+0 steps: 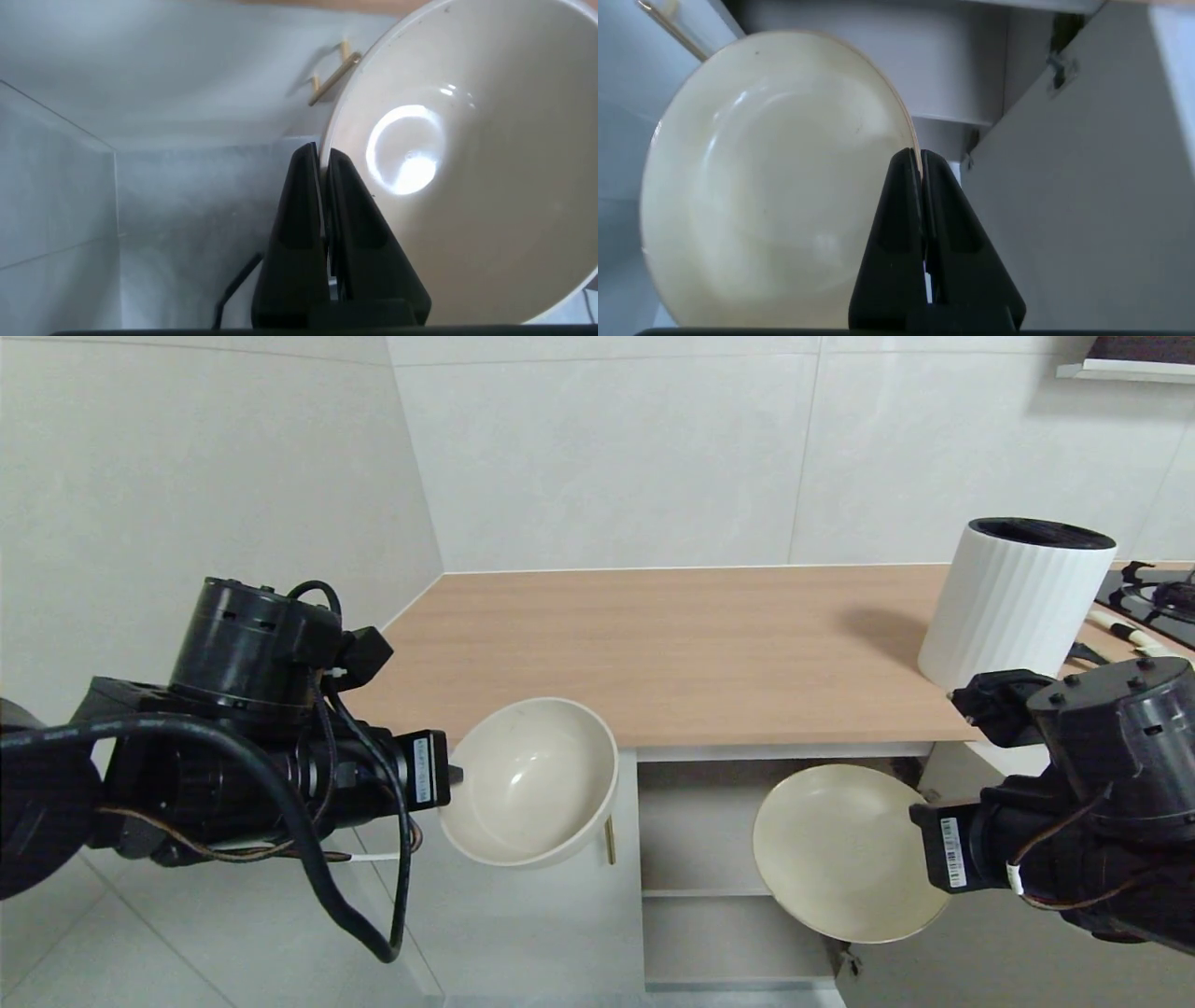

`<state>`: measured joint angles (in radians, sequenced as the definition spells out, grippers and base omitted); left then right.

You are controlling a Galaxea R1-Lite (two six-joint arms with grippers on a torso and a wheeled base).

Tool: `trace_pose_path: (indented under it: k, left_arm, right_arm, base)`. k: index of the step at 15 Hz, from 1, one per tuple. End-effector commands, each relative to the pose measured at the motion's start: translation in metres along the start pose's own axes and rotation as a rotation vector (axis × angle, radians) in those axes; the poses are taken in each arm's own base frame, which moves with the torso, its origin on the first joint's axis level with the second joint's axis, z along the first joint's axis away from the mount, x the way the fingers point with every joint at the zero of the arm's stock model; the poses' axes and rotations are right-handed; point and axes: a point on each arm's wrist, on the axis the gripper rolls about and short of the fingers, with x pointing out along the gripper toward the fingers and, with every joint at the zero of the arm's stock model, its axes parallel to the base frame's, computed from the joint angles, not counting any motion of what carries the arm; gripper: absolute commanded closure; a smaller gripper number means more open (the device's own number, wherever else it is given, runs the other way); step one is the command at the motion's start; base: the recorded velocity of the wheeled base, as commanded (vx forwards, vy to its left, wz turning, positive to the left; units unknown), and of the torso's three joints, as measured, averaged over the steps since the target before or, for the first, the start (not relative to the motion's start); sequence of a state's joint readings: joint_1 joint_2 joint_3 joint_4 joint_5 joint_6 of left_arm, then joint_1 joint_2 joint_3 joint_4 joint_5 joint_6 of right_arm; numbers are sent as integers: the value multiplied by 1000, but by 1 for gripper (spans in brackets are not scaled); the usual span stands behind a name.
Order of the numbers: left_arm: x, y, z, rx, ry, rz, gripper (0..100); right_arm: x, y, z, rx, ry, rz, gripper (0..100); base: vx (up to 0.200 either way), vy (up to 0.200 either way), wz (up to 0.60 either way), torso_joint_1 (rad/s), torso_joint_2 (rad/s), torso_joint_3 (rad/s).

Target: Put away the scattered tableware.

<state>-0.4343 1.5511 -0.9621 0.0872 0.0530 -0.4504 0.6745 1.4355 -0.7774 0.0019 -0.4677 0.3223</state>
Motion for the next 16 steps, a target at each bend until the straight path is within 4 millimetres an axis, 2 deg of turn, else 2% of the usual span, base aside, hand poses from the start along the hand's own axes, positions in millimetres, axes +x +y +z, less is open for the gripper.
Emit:
trace_pose_path:
  k: [1,10,16]
  left_arm:
    - [1,0,0,-1,1,2,100]
    - [3,0,-1,0,8,5,100]
    - [5,0,-1,0,14,8,100]
  right_arm:
    - [4,2,-1,-7,13,-4,100]
    - [17,6,-8,-30,58,-19,100]
    - [21,7,-11,-39,75,-25,100]
  base:
    - [0,0,0,-168,452,286]
    - [0,0,0,-143,474,321]
    - [0,0,0,-67,445,372]
